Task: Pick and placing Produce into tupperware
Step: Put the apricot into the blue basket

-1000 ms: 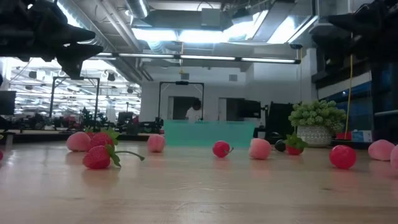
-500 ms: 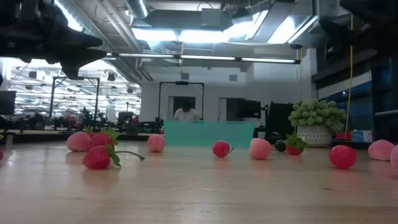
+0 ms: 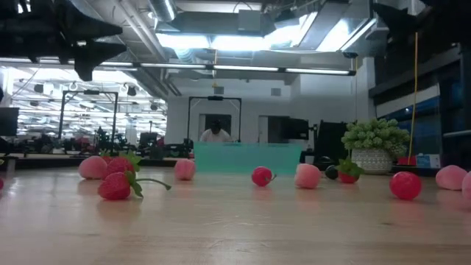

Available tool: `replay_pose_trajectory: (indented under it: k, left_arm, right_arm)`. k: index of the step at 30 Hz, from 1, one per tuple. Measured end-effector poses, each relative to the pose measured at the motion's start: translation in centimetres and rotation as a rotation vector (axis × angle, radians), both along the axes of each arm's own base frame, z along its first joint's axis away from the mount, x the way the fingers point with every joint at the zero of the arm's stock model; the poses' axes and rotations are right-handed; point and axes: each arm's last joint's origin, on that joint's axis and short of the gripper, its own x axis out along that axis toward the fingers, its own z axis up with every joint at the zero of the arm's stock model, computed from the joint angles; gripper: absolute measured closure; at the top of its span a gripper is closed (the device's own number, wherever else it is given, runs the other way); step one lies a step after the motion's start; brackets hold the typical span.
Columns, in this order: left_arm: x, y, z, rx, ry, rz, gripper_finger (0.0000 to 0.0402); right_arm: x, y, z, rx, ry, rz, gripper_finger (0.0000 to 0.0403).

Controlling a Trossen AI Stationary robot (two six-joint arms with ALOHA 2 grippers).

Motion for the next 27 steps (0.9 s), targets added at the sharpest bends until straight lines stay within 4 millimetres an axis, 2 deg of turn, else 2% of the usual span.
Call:
replay_pose_trajectory:
  k: [2, 6, 11, 15, 20, 27]
  left_arm:
    - [-0.1, -0.1, 0.4, -0.009, -0.030, -0.042, 0.0181]
    - [-0.4, -0.2, 1.5, -0.002, -0.149, -0.101, 0.0155]
    - [-0.5, -0.2, 2.1, -0.001, -0.205, -0.100, 0.0154]
    - [-0.2, -0.3, 3.0, 0.067, -0.159, -0.084, 0.0155]
    - [0.9, -0.5, 4.8, 0.123, -0.045, -0.113, 0.0155]
    - [3.0, -0.6, 5.9, 0.143, 0.199, -0.044, 0.0156]
  right_arm:
    - [0.5, -0.2, 0.3, -0.048, 0.026, -0.019, 0.0176]
    - [1.8, -0.7, 0.4, -0.021, 0.116, -0.071, 0.0145]
    - [3.4, -1.5, 0.1, 0.021, 0.279, -0.154, 0.0096]
    - [4.1, -1.9, 1.2, 0.049, 0.414, -0.214, 0.0084]
    - [4.6, -2.2, 2.4, 0.098, 0.622, -0.261, 0.0090]
    - [4.0, -1.6, 4.1, 0.372, 0.872, -0.253, 0.0103]
